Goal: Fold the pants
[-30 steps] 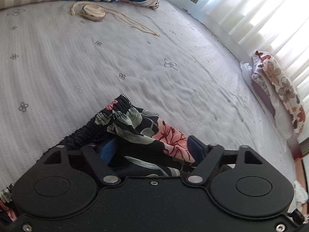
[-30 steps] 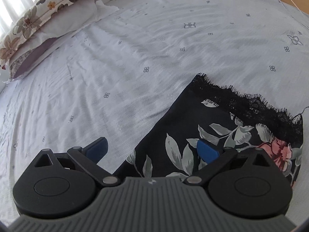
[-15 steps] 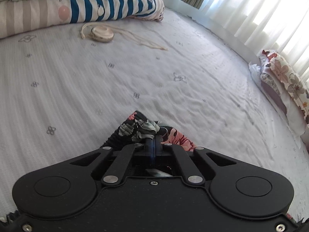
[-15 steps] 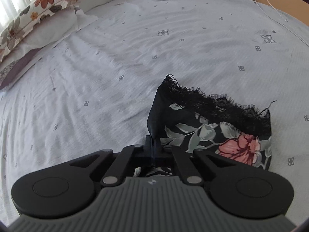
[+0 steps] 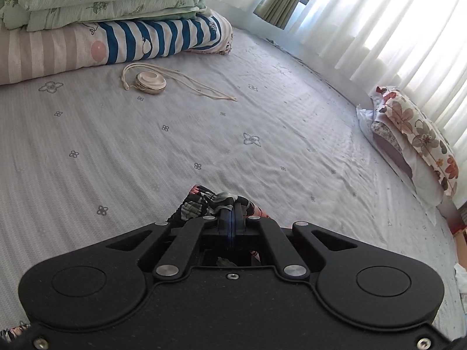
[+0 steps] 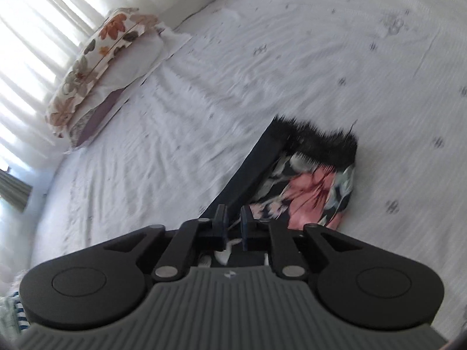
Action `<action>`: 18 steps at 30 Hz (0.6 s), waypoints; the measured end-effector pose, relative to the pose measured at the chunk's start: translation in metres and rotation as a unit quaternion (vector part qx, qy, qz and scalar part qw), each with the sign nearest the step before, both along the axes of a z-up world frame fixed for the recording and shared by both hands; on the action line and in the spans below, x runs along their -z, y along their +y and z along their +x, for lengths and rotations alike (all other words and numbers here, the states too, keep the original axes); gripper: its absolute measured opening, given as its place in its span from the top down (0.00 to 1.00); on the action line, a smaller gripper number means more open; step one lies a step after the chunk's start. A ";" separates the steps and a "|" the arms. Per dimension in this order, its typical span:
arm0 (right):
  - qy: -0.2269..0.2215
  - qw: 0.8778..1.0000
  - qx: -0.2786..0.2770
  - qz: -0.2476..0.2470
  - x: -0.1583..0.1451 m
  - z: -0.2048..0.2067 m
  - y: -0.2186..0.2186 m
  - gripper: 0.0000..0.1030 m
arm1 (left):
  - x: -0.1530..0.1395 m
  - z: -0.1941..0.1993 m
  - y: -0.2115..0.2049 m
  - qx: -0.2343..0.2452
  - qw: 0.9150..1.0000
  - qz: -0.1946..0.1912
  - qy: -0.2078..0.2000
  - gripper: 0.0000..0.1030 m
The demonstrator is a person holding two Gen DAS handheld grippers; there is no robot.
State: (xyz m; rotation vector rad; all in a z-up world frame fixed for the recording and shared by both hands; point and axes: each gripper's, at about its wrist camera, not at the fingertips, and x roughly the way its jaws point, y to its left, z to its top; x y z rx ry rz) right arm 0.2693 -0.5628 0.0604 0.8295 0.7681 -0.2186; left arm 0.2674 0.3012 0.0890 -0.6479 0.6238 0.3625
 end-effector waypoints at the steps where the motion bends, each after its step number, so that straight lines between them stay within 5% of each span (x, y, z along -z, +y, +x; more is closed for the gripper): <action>1: -0.004 1.000 -0.012 0.017 0.005 0.000 0.003 0.54 | 0.000 -0.001 0.001 0.000 1.000 -0.003 0.000 1.00; 2: -0.005 0.999 -0.025 0.026 0.011 0.002 0.012 0.46 | 0.000 -0.001 0.001 0.000 1.000 -0.006 0.001 1.00; 8: 0.002 0.996 -0.067 0.059 0.036 0.022 0.055 0.45 | 0.005 0.001 0.011 0.004 1.000 -0.011 0.007 0.99; 18: -0.006 0.999 -0.024 0.035 0.052 0.046 0.080 0.38 | 0.041 0.014 0.033 -0.013 0.999 -0.029 0.037 0.99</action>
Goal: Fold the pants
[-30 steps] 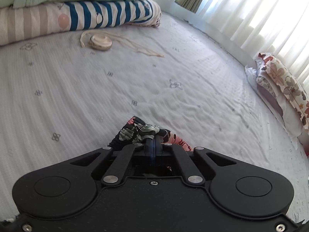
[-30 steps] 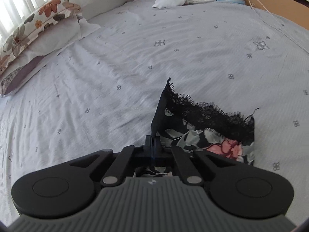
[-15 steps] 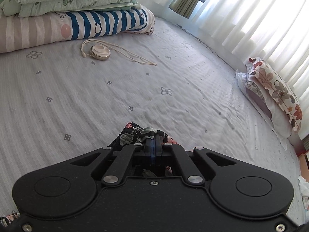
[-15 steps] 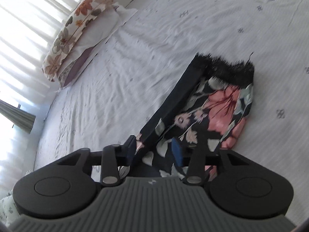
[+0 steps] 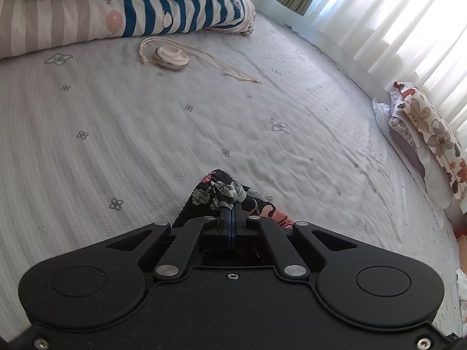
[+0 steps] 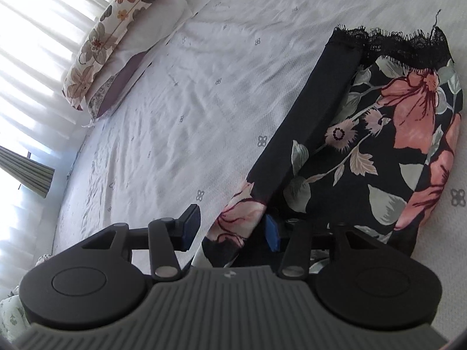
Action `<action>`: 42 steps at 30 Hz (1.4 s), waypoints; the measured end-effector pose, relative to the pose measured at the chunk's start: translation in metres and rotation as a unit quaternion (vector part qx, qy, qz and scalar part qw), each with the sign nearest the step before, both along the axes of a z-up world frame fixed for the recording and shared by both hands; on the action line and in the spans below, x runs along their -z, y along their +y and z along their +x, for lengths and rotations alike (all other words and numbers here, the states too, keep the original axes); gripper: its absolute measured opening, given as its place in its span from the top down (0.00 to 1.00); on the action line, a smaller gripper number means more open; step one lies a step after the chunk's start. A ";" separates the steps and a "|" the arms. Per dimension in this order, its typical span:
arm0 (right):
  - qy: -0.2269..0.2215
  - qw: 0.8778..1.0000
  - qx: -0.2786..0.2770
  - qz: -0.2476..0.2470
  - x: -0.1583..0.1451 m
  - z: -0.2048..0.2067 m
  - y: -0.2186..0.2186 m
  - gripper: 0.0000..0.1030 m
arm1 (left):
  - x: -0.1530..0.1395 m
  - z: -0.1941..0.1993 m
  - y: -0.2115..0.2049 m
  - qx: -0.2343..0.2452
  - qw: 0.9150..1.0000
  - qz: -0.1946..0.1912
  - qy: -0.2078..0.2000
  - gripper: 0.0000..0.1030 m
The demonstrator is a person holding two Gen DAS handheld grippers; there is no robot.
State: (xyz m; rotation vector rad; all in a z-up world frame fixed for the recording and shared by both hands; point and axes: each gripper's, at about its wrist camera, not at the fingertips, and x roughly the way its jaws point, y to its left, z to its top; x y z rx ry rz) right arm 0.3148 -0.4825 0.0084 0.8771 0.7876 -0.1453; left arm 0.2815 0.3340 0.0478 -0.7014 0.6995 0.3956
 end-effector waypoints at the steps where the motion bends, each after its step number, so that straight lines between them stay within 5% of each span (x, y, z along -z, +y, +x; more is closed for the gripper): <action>1: -0.003 1.000 0.010 -0.006 -0.001 0.001 0.001 0.39 | 0.003 0.001 0.001 -0.001 1.000 0.000 0.002 0.99; 4: -0.001 0.999 0.040 -0.017 0.001 0.005 0.000 0.44 | 0.012 0.005 0.001 -0.001 1.000 -0.001 0.009 0.99; 6: 0.010 0.998 0.057 -0.026 0.003 0.010 -0.001 0.56 | 0.015 0.006 0.001 -0.001 1.000 -0.001 0.011 0.99; 7: 0.022 0.997 0.067 -0.037 0.003 0.011 0.000 0.93 | 0.016 0.006 0.000 -0.001 1.000 0.001 0.012 0.99; 8: 0.036 0.995 0.078 -0.052 0.003 0.012 0.001 0.96 | 0.015 0.006 -0.001 0.000 1.000 0.001 0.012 0.99; 14: 0.004 0.991 0.086 -0.105 -0.026 -0.020 0.004 0.97 | -0.007 -0.005 -0.005 0.007 1.000 0.011 -0.007 0.99; 24: -0.047 0.989 0.119 -0.071 -0.078 -0.159 -0.051 0.97 | -0.057 -0.079 -0.017 0.034 0.998 0.025 -0.047 0.99; 29: -0.044 0.989 0.129 -0.052 -0.071 -0.246 -0.072 0.97 | -0.055 -0.129 -0.021 0.040 0.998 0.035 -0.037 0.99; 36: -0.034 0.985 0.166 -0.033 -0.061 -0.312 -0.092 0.97 | -0.042 -0.173 -0.013 0.033 0.999 0.018 -0.024 0.99; 39: -0.047 0.988 0.148 -0.019 -0.060 -0.315 -0.099 0.86 | -0.041 -0.182 -0.013 0.033 0.999 0.024 -0.021 0.99; 41: -0.053 0.988 0.144 -0.015 -0.056 -0.309 -0.105 0.65 | -0.039 -0.182 -0.012 0.030 0.999 0.019 -0.018 0.99; 42: -0.054 0.987 0.148 -0.017 -0.053 -0.304 -0.106 0.63 | -0.037 -0.182 -0.012 0.027 0.999 0.017 -0.016 0.99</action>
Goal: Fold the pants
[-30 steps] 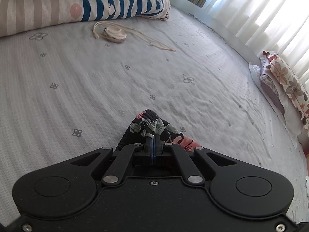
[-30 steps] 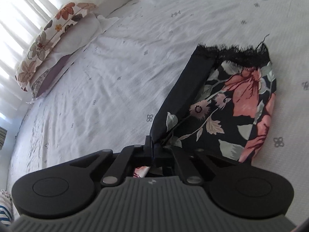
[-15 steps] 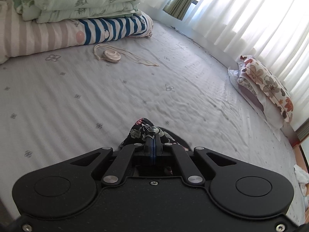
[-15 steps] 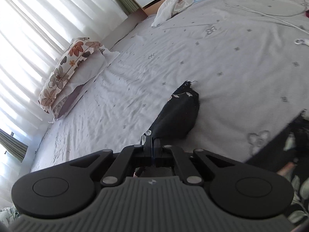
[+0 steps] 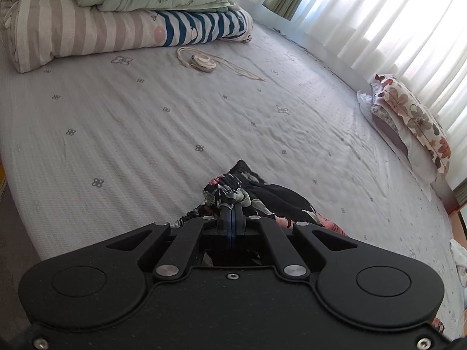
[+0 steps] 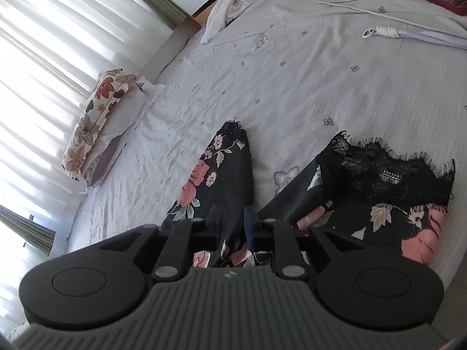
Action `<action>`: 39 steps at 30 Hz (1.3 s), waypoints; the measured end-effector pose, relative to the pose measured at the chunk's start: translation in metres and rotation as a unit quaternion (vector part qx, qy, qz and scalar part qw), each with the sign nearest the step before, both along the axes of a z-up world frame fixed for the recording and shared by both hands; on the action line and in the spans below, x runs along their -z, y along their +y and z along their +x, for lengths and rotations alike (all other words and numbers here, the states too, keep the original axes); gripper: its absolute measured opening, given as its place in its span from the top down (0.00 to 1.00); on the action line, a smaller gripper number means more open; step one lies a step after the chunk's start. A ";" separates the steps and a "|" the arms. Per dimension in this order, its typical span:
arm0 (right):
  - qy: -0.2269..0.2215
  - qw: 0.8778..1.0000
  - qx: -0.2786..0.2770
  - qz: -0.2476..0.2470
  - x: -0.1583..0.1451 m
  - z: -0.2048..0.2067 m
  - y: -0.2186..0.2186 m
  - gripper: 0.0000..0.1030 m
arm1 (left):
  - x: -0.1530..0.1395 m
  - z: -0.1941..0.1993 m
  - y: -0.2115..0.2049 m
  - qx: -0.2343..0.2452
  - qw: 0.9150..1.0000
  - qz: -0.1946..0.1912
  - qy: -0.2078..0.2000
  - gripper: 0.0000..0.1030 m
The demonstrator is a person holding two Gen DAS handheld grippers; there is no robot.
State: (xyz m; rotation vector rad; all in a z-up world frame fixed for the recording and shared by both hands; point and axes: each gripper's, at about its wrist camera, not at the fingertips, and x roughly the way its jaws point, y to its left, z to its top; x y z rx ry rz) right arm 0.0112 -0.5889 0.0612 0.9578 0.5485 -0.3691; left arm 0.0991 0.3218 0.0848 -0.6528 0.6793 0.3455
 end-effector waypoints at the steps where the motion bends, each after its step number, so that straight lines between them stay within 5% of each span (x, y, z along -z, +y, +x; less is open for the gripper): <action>1: 0.003 1.000 0.004 -0.005 0.003 0.006 -0.001 0.58 | 0.002 0.002 0.000 -0.001 1.000 0.000 0.003 0.99; 5: 0.033 0.998 0.010 -0.052 0.017 0.043 -0.004 0.37 | 0.007 0.007 -0.003 -0.005 1.000 0.006 0.014 0.99; 13: 0.087 0.990 -0.020 -0.109 0.039 0.113 0.012 0.17 | 0.018 0.017 -0.003 -0.022 0.999 0.006 0.028 0.99; 15: 0.091 0.988 -0.019 -0.123 0.038 0.120 0.019 0.30 | 0.020 0.019 -0.004 -0.027 0.999 0.007 0.030 0.99; 17: 0.100 0.985 -0.026 -0.137 0.034 0.123 0.023 0.90 | 0.020 0.020 -0.005 -0.030 0.999 0.006 0.029 0.99; 26: 0.015 0.983 -0.019 -0.181 -0.034 0.057 0.022 0.98 | -0.011 0.005 0.000 -0.024 1.000 0.006 -0.014 0.99; 31: 0.005 0.979 -0.032 -0.202 -0.055 0.003 0.015 0.98 | -0.019 -0.015 0.005 -0.018 0.999 0.016 -0.024 0.99; 33: 0.020 0.980 -0.060 -0.188 -0.047 -0.006 0.014 0.90 | -0.014 -0.017 0.003 -0.017 0.999 0.025 -0.010 0.99; 36: 0.027 0.990 -0.096 -0.105 -0.025 -0.012 0.013 0.81 | 0.000 -0.018 0.003 -0.019 1.000 0.003 0.000 0.99; 39: 0.008 0.988 -0.150 -0.031 -0.006 -0.023 0.026 0.47 | 0.009 -0.017 0.002 -0.016 1.000 -0.004 0.009 0.99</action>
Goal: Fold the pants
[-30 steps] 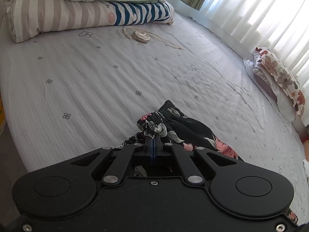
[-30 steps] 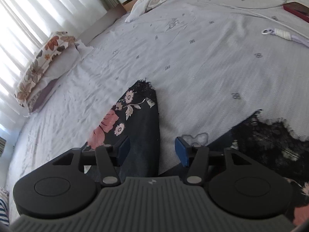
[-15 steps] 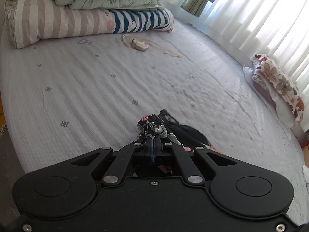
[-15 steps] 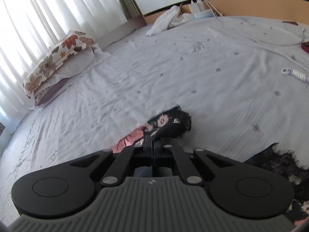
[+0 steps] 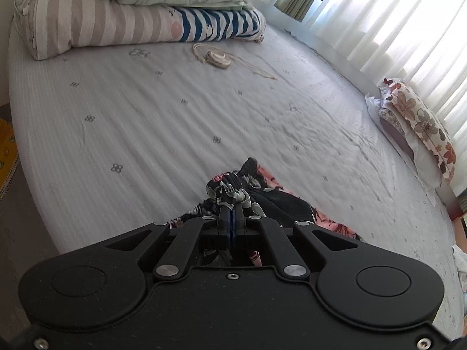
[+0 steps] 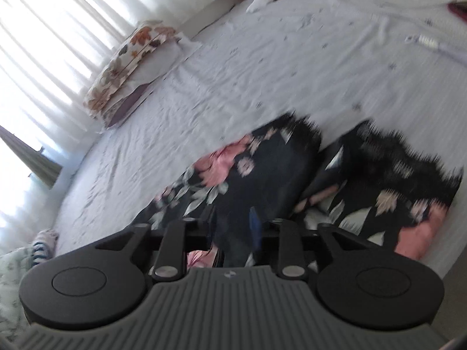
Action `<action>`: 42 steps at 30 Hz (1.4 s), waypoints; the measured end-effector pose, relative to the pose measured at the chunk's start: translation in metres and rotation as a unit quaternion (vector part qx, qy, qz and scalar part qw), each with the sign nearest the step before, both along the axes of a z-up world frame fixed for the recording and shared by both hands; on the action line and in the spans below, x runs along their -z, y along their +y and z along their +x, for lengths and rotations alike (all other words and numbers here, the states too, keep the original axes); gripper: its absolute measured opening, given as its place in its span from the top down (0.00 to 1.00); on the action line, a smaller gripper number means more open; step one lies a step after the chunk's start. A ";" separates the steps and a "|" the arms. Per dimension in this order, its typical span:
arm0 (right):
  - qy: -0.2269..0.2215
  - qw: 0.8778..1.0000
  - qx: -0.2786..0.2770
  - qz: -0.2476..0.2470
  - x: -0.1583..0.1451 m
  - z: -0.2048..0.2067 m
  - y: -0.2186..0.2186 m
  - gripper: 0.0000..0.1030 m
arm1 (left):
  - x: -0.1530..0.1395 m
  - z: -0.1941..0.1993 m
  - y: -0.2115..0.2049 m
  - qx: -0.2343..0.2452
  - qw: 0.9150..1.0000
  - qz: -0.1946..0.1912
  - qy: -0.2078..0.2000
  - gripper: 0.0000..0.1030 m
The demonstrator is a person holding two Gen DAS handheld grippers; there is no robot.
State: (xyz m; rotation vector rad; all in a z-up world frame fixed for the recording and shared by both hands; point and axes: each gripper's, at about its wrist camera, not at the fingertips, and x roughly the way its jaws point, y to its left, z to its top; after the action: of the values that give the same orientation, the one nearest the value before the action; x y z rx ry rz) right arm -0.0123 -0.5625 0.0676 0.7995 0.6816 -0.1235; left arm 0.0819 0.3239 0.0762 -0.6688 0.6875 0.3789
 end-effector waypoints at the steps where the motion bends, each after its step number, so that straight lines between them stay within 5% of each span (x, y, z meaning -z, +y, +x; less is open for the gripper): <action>1: -0.003 1.000 -0.018 0.012 0.004 -0.004 0.008 0.39 | 0.001 0.000 0.000 0.001 1.000 0.002 0.002 0.99; 8: 0.002 0.998 -0.049 0.042 0.015 -0.022 0.031 0.34 | 0.006 0.003 0.006 -0.004 1.000 0.005 0.005 0.98; 15: 0.026 0.999 0.007 0.041 0.035 -0.021 0.022 0.33 | 0.019 0.004 0.008 -0.008 1.000 0.002 0.018 0.98; 23: -0.046 0.983 0.111 0.139 0.065 -0.002 0.006 0.35 | 0.026 0.007 0.010 -0.013 1.000 0.000 0.024 0.97; 24: -0.054 0.979 0.127 0.150 0.068 0.001 0.003 0.37 | 0.026 0.008 0.011 -0.013 1.000 0.000 0.024 0.97; 28: -0.098 0.968 0.177 0.147 0.068 0.000 0.004 0.76 | 0.026 0.010 0.011 -0.014 1.000 0.003 0.026 0.97; 29: -0.102 0.968 0.184 0.137 0.067 0.001 0.005 0.77 | 0.026 0.011 0.011 -0.014 1.000 0.004 0.027 0.97; 33: -0.075 0.973 0.182 0.119 0.072 0.018 0.003 0.74 | 0.028 0.016 0.012 -0.015 0.999 0.007 0.034 0.97; 35: -0.052 0.976 0.176 0.113 0.076 0.033 0.001 0.50 | 0.029 0.019 0.011 -0.015 0.999 0.008 0.036 0.97; 38: -0.044 0.980 0.167 0.096 0.074 0.050 0.000 0.50 | 0.030 0.023 0.009 -0.015 0.999 0.009 0.037 0.97; 39: -0.044 0.980 0.172 0.090 0.071 0.054 0.002 0.67 | 0.029 0.023 0.008 -0.016 0.999 0.009 0.037 0.97; 40: -0.036 0.980 0.179 0.084 0.068 0.057 0.002 0.94 | 0.029 0.024 0.007 -0.016 0.999 0.008 0.036 0.97; 42: -0.031 0.980 0.191 0.054 0.057 0.055 0.004 0.97 | 0.024 0.025 0.007 -0.015 0.999 0.009 0.031 0.98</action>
State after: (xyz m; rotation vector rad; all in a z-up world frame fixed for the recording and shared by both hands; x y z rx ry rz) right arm 0.0426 -0.5584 0.0108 1.0299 0.4721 -0.4105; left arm 0.1069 0.3309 0.0519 -0.6522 0.7320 0.4344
